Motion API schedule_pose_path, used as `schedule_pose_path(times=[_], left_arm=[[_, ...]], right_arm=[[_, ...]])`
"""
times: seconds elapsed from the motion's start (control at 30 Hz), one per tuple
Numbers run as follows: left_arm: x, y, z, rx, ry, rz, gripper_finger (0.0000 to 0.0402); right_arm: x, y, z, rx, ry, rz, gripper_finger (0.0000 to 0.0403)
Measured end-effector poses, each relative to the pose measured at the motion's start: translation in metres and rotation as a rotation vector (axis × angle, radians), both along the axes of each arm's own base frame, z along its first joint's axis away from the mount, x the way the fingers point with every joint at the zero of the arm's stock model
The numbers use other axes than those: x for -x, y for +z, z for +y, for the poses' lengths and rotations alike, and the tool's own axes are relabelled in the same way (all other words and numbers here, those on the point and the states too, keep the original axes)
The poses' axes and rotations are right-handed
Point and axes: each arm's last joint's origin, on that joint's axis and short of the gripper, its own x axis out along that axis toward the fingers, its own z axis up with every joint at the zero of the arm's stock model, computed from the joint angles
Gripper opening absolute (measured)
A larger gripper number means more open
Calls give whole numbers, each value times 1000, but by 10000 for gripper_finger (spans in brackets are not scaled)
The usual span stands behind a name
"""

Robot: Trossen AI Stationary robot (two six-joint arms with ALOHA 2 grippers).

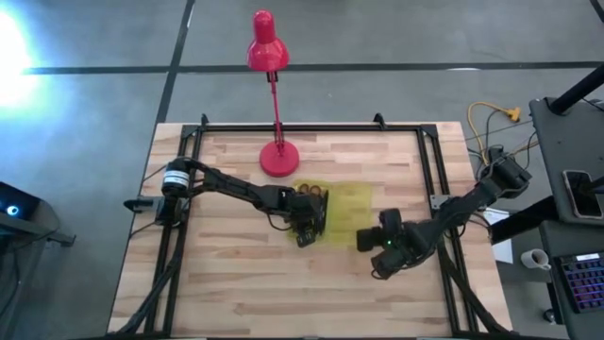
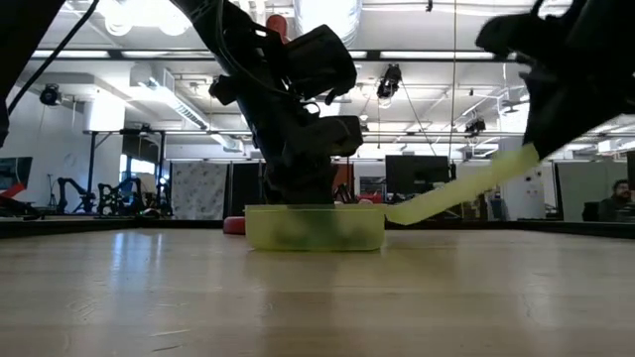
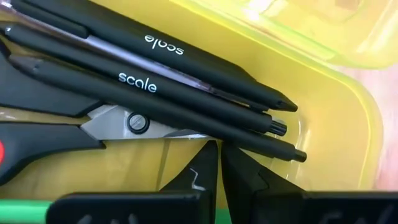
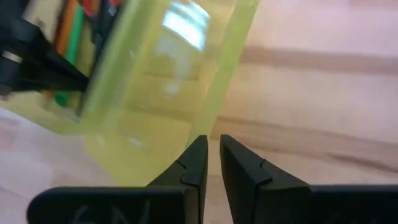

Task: Pick & place school supplies into a supply box
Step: Close the yellow supply box

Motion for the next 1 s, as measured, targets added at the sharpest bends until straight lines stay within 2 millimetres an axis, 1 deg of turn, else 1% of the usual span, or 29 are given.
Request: schedule_pose_path(times=[0.17, 0.33, 0.7, 0.83, 1.0], left_arm=[[0, 0, 0, 0, 0, 0, 6], [0, 0, 0, 1, -1, -2, 6], [-2, 1, 0, 3, -2, -27, 6], [-2, 3, 0, 3, -2, -31, 6], [-2, 16, 1, -17, 15, -57, 6]], right_arm=[[-8, 18, 2, 76, 18, -65, 38], [-18, 33, 0, 122, 25, -121, 38], [-38, 62, -11, 196, 101, -136, 38], [-45, 70, -14, 210, 127, -141, 38], [-48, 73, -16, 233, 164, -125, 38]])
